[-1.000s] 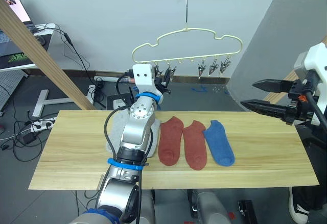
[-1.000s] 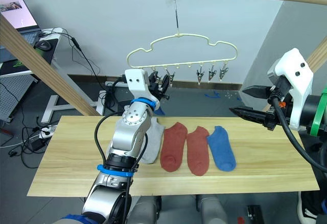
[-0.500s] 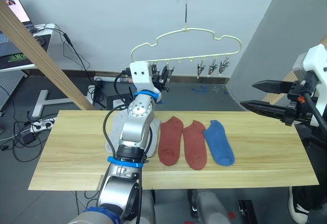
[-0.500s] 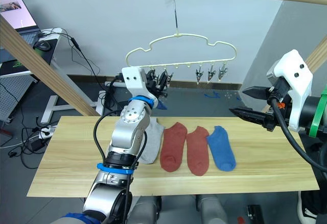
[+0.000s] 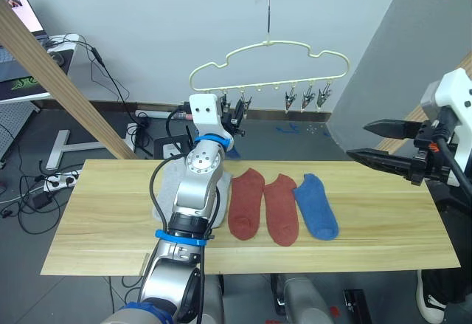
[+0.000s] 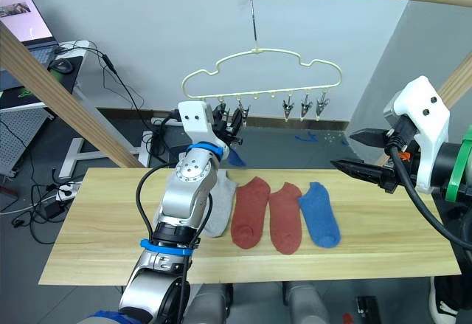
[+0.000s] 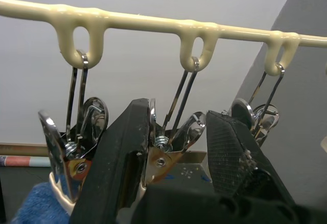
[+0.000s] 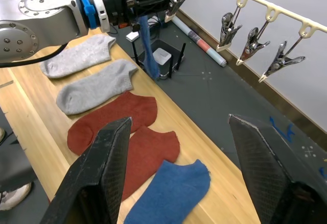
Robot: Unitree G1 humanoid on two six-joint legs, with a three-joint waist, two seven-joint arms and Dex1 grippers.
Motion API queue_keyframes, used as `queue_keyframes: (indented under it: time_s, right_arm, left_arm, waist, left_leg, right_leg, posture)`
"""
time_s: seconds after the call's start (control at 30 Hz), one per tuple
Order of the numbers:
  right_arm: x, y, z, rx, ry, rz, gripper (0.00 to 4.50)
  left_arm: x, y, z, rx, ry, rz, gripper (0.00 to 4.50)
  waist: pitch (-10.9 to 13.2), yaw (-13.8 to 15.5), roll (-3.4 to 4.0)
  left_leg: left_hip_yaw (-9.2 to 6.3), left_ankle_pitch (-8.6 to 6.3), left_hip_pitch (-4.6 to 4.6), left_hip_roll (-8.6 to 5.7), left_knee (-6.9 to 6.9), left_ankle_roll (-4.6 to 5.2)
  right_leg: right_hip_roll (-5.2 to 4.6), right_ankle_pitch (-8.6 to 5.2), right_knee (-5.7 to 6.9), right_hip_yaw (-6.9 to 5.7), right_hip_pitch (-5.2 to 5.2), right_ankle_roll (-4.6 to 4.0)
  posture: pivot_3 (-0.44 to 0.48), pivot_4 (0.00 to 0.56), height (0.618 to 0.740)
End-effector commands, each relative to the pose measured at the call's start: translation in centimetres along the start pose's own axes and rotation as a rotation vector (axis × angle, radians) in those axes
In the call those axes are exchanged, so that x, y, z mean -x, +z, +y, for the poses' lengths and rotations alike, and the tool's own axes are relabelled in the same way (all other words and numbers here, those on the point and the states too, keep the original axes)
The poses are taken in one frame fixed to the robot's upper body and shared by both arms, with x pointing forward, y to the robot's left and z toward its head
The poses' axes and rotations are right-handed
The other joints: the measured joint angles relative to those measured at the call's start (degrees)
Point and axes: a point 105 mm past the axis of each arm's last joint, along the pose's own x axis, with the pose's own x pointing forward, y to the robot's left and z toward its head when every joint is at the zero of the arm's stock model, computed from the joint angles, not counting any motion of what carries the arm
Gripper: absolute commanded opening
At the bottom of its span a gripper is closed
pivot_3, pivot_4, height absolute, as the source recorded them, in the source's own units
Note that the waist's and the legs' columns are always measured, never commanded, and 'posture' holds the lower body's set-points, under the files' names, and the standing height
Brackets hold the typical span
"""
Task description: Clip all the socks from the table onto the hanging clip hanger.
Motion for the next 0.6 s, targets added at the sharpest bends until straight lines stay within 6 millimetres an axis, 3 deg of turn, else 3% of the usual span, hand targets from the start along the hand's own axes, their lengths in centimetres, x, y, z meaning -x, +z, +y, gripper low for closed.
queue_keyframes:
  time_s: [0.03,0.6]
  right_arm:
    - [0.66,1.01,-0.2,0.03,-0.027,-0.04,3.16]
    - [0.59,1.09,-0.13,0.022,-0.026,-0.045,3.16]
  left_arm:
    - [-0.2,2.23,-0.19,0.001,-0.004,-0.085,1.99]
    - [-0.34,2.47,0.13,0.01,0.003,-0.091,1.99]
  waist:
    - [0.0,0.0,0.0]
    - [0.0,0.0,0.0]
  left_leg:
    - [0.0,0.0,0.0,0.0,0.0,0.0]
    - [0.01,-0.01,-0.01,0.0,-0.01,0.01]
  right_leg:
    - [0.0,0.0,0.0,0.0,0.0,0.0]
    - [0.0,0.0,-0.03,0.01,0.0,0.0]
  posture:
    - [-0.088,0.251,0.74]
    - [-0.084,0.251,0.74]
